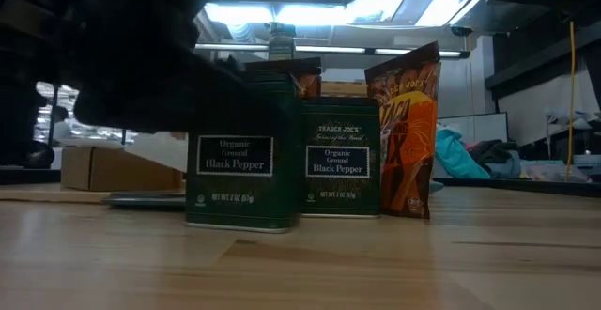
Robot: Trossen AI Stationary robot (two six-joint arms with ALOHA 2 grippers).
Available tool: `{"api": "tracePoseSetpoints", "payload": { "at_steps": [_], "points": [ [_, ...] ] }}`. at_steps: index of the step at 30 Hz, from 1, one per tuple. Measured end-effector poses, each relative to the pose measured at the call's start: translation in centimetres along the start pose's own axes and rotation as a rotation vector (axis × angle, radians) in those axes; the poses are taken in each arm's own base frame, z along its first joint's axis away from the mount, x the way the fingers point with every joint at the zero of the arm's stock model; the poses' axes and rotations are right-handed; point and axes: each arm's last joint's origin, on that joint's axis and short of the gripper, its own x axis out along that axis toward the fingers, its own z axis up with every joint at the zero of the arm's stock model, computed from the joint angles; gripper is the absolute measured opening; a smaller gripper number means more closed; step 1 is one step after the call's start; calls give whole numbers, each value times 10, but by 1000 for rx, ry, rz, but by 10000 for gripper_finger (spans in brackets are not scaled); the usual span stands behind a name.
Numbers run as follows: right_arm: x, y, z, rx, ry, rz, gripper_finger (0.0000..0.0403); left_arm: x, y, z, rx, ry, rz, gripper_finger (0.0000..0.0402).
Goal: Shelf spices
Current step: Remove the green seasoning container from the shelf, then remove the green seasoning bottle from the shelf
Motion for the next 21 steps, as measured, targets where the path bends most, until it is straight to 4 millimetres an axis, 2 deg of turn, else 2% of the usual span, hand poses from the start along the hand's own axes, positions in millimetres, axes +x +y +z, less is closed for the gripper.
{"api": "tracePoseSetpoints", "payload": {
  "at_steps": [13,21],
  "points": [
    [0,0,0,0,0,0,250,7,-3,17,190,-52,27,243],
    [0,0,0,0,0,0,250,13,3,38,372,-61,310,242]
  ]
}}
